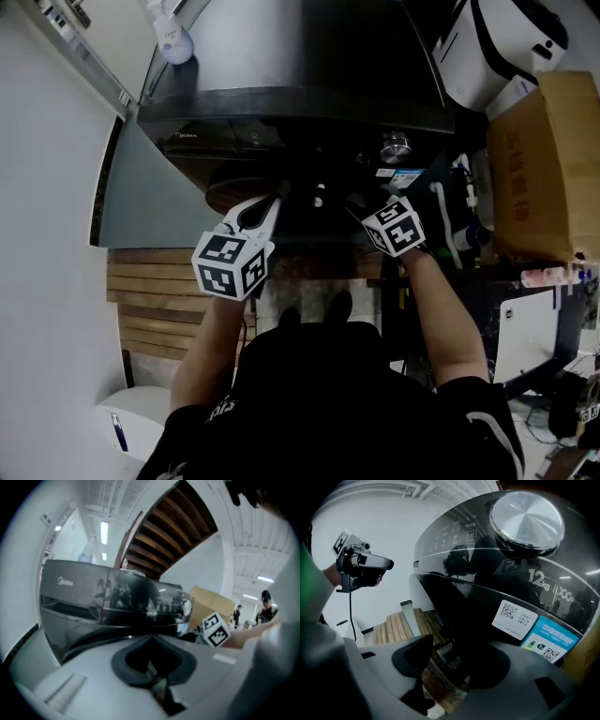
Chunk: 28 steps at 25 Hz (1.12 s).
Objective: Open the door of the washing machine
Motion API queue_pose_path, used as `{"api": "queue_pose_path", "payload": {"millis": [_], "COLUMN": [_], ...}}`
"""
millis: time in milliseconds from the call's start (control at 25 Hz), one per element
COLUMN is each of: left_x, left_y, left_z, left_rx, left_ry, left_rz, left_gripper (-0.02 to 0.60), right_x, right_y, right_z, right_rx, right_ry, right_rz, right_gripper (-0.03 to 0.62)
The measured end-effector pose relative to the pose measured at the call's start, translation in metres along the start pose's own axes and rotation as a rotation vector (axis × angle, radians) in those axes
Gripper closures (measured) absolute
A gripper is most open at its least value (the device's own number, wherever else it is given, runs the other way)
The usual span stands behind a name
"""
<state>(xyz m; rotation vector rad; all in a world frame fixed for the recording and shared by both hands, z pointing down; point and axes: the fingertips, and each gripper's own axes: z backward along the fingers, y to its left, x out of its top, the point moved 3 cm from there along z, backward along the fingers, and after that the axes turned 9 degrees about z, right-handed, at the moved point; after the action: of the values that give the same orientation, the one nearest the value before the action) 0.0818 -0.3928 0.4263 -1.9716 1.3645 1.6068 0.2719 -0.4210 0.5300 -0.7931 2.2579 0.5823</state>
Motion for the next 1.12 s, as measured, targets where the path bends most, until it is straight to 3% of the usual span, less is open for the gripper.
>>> {"api": "queue_pose_path", "payload": {"millis": [240,560,760,960,1040,1120], "left_x": [-0.005,-0.010,-0.017,-0.021,-0.022,-0.023], "left_y": [0.006,0.016,0.016,0.014,0.013,0.016], "left_z": [-0.001,0.008,0.017,0.029,0.033,0.039], "left_rx": [0.014,0.041,0.047,0.046,0.041,0.044], "left_ry": [0.014,0.005,0.004,-0.018,-0.026,-0.036], "left_rz": [0.014,0.055,0.074,0.090,0.095,0.104], "left_gripper": [0.572,0.572,0.572,0.572,0.572,0.572], "right_x": [-0.002,-0.007,-0.009,-0.012,-0.014,-0.013], "right_y": [0.000,0.003,0.003,0.008,0.007,0.005], "right_z": [-0.006,-0.012,-0.012,-0.016,-0.017,-0.015], "right_rx": [0.046,0.070,0.042,-0.066,-0.032,0.043], "right_ry": [0.059,0.123,0.112,0.173,0.201,0.185], "right_rz": [0.145,0.323,0.309,0.354,0.373,0.328], "right_gripper": [0.433,0.447,0.442,0.404,0.399,0.424]}}
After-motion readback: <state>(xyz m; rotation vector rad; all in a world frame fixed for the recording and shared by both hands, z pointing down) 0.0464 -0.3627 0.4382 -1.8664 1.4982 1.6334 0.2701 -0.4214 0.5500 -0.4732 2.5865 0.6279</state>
